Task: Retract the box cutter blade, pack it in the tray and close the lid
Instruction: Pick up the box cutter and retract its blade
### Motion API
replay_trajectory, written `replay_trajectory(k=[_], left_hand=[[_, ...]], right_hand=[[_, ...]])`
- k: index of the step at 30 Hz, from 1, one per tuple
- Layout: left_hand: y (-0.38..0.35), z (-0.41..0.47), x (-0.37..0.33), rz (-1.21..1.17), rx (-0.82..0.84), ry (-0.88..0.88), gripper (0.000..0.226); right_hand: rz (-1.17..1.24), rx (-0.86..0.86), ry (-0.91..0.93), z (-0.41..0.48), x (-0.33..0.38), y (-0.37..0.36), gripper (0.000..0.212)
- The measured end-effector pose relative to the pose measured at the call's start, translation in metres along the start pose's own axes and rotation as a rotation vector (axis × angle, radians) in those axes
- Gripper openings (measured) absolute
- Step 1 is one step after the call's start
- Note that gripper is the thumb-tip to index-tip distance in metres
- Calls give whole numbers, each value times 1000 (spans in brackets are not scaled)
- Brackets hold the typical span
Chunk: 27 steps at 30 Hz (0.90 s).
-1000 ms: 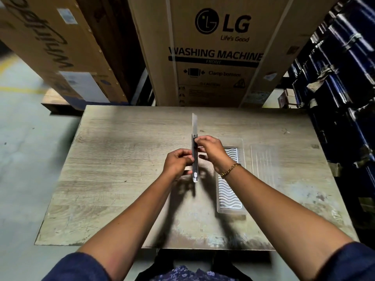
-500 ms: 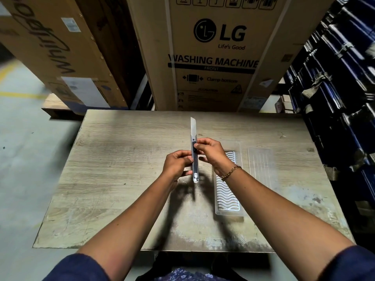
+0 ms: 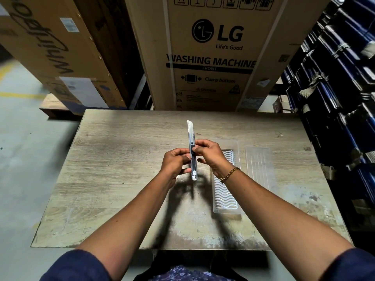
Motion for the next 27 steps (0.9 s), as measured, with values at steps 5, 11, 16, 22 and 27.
replay_trajectory(k=[5,11,16,22,27], left_hand=[[0,-1,-1,-20,-8,6,19],[0,-2,-3,-44,7,6,19],[0,-2,-3,-51,1,17,18],[-2,-1,-3,-64,-5,30,19],[-1,0,-4,-68,-33,35,21]], right_hand=[[-10,8,-2,-4,-6,1,19],[-21,12,-3,-8,-14,1,21],[-36,8,-9,-11,-22,4,23],[-55,12,-8,-17,-29,7,25],[-59,33,-13,-24,-32,9,27]])
Point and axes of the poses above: each hand's wrist, its own z-axis towards the middle knuckle, its own y-axis out of the back of the hand, x = y × z, the point moved 8 cm from there along z, towards the middle knuckle, and after that the axes turned 10 degrees about -x, right-handed, at the moved point
